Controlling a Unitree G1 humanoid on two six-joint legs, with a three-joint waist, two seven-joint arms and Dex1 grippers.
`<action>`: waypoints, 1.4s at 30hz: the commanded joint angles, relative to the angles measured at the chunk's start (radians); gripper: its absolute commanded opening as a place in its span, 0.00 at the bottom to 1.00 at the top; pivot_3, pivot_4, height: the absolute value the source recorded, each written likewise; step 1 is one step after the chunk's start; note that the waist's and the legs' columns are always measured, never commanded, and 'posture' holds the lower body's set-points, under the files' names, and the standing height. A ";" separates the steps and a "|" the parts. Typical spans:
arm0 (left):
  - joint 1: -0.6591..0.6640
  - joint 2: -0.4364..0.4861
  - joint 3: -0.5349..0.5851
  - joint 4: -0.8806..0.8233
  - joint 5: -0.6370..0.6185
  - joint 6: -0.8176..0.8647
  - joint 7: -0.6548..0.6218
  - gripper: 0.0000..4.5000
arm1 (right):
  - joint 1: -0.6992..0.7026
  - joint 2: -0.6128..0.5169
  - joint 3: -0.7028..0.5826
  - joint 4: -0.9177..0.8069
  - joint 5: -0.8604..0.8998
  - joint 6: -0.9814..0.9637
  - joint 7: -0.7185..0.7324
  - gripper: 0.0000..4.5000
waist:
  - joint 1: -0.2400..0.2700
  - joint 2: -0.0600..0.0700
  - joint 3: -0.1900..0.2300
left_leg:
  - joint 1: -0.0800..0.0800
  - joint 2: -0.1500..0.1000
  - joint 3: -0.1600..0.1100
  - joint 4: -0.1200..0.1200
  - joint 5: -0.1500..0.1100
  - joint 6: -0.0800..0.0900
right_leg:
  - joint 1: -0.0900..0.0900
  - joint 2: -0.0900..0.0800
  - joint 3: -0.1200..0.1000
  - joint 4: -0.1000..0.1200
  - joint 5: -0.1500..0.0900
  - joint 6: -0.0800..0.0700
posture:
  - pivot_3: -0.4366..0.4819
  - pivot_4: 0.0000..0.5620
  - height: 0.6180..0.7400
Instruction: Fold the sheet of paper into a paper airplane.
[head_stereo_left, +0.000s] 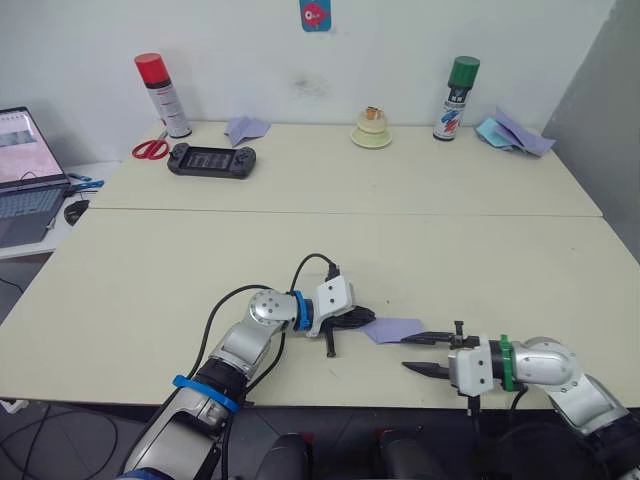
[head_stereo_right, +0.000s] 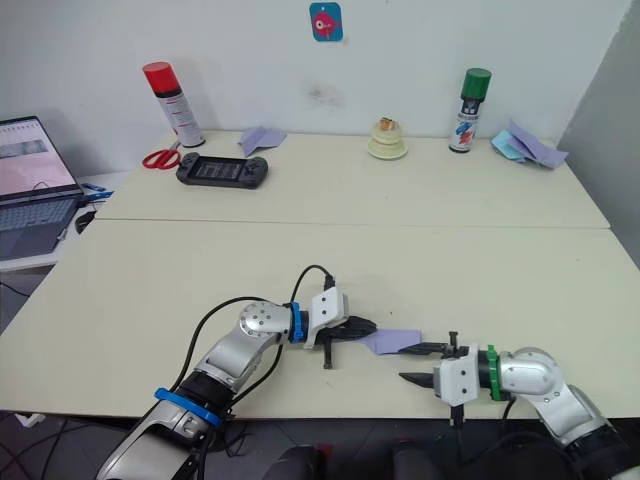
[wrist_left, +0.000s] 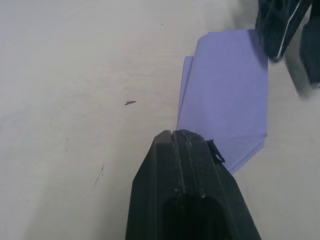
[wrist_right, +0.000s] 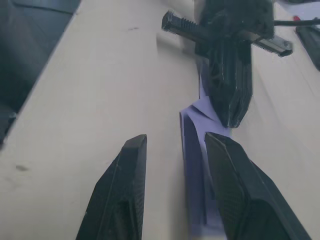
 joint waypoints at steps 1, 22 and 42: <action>0.056 0.028 -0.051 0.089 0.083 0.030 0.000 0.00 | 0.037 -0.010 -0.076 -0.183 0.140 0.107 -0.031 0.42 | 0.000 0.000 0.000 | 0.000 0.000 0.000 0.000 0.000 0.000 | 0.001 0.000 0.000 0.000 0.000 0.000 | 0.48 0.27 0.85; 0.064 0.033 -0.084 0.113 0.110 -0.031 -0.014 0.00 | -0.263 0.164 0.121 -0.248 0.034 1.084 -0.152 0.01 | 0.010 0.001 0.000 | -0.006 0.000 -0.001 -0.003 -0.001 -0.001 | -0.006 0.000 -0.002 -0.005 -0.001 0.001 | 0.48 0.27 0.85; 0.073 0.035 -0.099 0.113 0.127 -0.039 -0.021 0.00 | -0.151 0.119 0.055 -0.220 -0.016 1.156 -0.140 0.01 | 0.010 -0.001 -0.003 | -0.003 0.000 -0.001 -0.003 -0.001 -0.001 | -0.003 0.000 -0.002 -0.005 -0.001 0.002 | 0.48 0.27 0.85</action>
